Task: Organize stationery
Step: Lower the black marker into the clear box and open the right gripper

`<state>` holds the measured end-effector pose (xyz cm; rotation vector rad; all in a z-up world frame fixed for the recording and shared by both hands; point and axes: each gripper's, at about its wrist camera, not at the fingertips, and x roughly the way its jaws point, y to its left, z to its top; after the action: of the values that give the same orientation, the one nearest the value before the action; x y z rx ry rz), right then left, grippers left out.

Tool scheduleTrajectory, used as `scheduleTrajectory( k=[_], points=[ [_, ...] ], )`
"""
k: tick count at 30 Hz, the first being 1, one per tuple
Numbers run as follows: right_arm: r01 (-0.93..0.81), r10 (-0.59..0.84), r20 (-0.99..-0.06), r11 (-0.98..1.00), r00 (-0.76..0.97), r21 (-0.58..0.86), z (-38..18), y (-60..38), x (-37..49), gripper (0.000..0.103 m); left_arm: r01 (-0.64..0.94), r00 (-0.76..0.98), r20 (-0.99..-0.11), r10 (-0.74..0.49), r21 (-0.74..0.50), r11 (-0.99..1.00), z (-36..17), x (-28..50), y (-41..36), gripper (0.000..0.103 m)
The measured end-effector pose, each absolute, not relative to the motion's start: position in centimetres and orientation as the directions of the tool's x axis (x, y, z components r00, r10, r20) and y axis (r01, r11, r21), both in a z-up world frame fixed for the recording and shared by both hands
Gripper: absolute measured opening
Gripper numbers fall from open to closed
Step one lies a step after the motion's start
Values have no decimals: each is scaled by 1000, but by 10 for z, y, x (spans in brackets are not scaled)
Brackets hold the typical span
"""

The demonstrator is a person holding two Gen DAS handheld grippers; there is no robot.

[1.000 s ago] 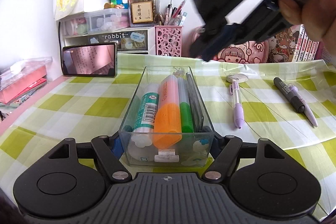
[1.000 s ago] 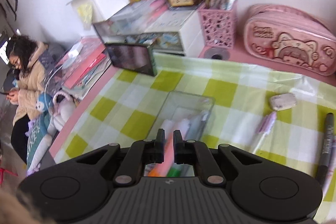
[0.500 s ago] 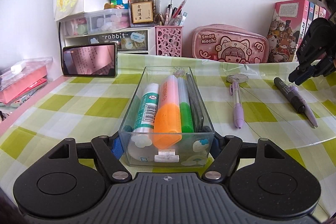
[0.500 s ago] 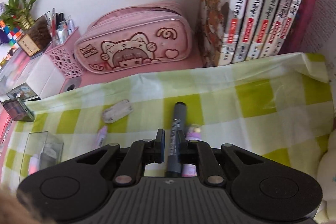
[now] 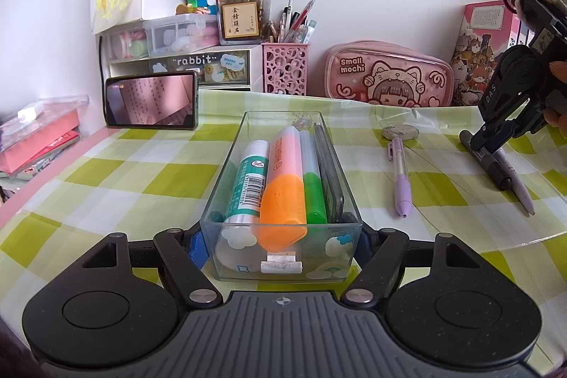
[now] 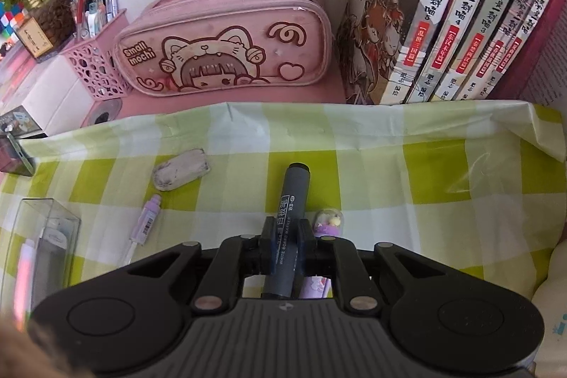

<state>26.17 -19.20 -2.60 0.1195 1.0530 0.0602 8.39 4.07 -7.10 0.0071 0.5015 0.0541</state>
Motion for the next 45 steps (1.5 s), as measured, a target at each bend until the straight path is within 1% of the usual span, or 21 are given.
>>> scheduleTrajectory(
  k=[3,8,14,17,23,28,32,36,45],
  points=[
    [4,94,-873,994,479,109,-29,-186,265,32,-50,875,-480,54,20,999,-71,84,41,73],
    [12,83,-875,995,477,101,-29,-183,265,32,-51,875,-481,54,20,999,-71,84,41,73],
    [13,132,-858,987,497,159,-18,-182,255,31,-51,875,-480,55,20,998,-71,84,41,73],
    [1,197,-836,973,513,230,-8,-179,247,31,-52,875,-480,55,21,998,-71,84,41,73],
    [-89,341,-778,933,527,349,18,-147,236,31,-51,875,-480,54,20,999,-71,84,40,73],
    [-185,445,-730,892,519,412,38,-117,227,31,-51,875,-480,54,20,998,-71,84,40,73],
    [-241,535,-700,843,473,481,42,-92,223,31,-51,875,-480,55,20,998,-71,84,40,73],
    [-247,620,-674,782,403,572,35,-68,226,31,-51,875,-480,54,20,998,-71,84,40,73],
    [-204,624,-717,780,312,591,10,-31,232,31,-52,875,-480,56,20,998,-71,84,40,73]
  ],
)
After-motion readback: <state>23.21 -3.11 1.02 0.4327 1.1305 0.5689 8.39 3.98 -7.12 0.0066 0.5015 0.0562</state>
